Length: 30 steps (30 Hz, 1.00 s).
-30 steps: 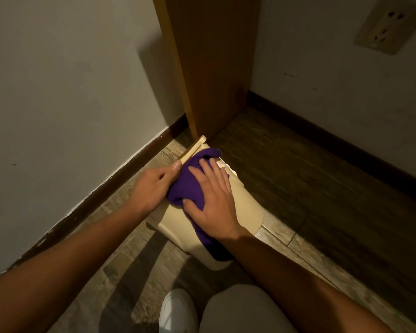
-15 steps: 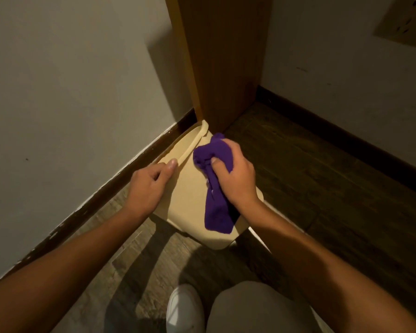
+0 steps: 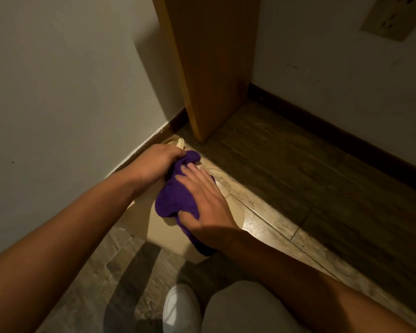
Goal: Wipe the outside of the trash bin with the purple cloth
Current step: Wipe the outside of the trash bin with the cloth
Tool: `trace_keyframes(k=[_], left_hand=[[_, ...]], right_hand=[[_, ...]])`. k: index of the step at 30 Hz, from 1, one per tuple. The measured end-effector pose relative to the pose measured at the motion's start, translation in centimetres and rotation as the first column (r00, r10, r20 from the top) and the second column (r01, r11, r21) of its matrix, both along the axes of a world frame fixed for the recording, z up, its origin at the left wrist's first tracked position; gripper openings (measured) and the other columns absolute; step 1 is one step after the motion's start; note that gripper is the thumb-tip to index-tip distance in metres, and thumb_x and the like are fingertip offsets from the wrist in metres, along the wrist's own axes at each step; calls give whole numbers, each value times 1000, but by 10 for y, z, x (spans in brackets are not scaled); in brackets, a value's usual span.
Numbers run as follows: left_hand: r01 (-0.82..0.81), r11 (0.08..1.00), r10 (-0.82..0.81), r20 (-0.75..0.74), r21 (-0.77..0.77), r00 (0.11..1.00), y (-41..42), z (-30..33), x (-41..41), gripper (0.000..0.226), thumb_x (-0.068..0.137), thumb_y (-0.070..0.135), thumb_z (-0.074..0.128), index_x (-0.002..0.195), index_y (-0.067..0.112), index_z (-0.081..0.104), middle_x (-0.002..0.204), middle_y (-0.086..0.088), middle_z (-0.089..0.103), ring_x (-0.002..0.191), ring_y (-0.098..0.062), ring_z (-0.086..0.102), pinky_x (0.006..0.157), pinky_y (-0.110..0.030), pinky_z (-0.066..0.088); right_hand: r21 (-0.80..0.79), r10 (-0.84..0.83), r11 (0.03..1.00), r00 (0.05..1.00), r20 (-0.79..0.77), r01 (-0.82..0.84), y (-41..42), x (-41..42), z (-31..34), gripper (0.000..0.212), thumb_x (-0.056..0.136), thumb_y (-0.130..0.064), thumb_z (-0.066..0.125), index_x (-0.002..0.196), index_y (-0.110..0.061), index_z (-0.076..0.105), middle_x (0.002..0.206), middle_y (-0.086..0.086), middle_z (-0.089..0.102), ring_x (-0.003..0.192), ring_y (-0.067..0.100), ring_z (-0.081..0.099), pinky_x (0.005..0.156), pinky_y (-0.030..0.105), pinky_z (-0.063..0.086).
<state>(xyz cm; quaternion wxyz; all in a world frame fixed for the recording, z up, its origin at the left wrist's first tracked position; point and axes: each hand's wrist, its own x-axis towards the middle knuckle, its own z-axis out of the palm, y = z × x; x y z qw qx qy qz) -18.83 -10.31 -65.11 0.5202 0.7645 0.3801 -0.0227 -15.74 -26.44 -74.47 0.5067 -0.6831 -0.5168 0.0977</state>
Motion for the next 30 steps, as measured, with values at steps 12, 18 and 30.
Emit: trace_keyframes(k=[12, 18, 30], left_hand=[[-198, 960, 172, 142, 200, 975, 7, -6, -23, 50, 103, 45, 51, 90, 4, 77, 86, -22, 74, 73, -22, 61, 70, -35, 46], [-172, 947, 132, 160, 273, 978, 1, -7, -43, 66, 97, 55, 47, 89, -8, 66, 81, -29, 57, 70, -20, 50, 67, -37, 37], [-152, 960, 113, 175, 233, 978, -12, -5, -28, 61, 102, 52, 46, 97, -5, 69, 78, -20, 60, 67, -9, 54, 63, -22, 45]], right_hand=[[-175, -261, 960, 923, -284, 218, 44, 36, 10, 52, 89, -52, 52, 135, -28, 55, 114, -5, 69, 99, 11, 63, 79, 20, 44], [-322, -359, 920, 809, -465, 223, 27, 79, -22, 46, 94, -47, 52, 137, -33, 58, 107, -19, 64, 95, -5, 59, 80, 12, 42], [-195, -263, 964, 770, -581, 182, -10, 48, -8, 71, 84, -52, 75, 145, -55, 39, 139, -24, 52, 123, 1, 55, 93, 24, 51]])
